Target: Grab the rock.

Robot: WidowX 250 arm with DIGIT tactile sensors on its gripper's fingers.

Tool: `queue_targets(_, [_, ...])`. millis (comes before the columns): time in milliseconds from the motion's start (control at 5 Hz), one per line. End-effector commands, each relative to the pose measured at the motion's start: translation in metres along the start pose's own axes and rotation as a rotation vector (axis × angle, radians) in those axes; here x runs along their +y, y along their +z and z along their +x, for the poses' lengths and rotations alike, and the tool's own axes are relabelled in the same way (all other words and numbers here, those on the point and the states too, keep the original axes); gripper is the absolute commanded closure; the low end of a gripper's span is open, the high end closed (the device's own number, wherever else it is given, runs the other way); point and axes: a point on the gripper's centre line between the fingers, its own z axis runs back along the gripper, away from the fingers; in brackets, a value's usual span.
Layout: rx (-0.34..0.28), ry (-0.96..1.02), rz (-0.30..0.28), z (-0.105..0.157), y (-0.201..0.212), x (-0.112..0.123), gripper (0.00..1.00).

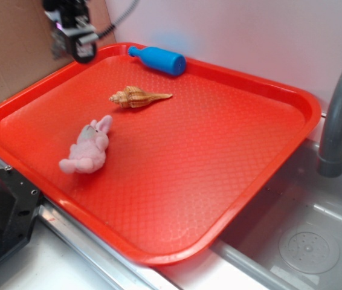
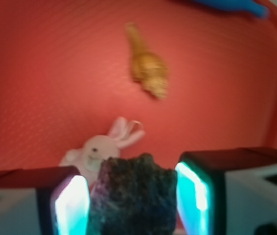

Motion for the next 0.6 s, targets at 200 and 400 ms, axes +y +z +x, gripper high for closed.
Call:
queue_targets(200, [-0.109, 0.020, 0.100, 0.003, 0.037, -0.016, 1.00])
queue_targets(400, [-0.087, 0.016, 0.105, 0.009, 0.037, -0.023, 1.00])
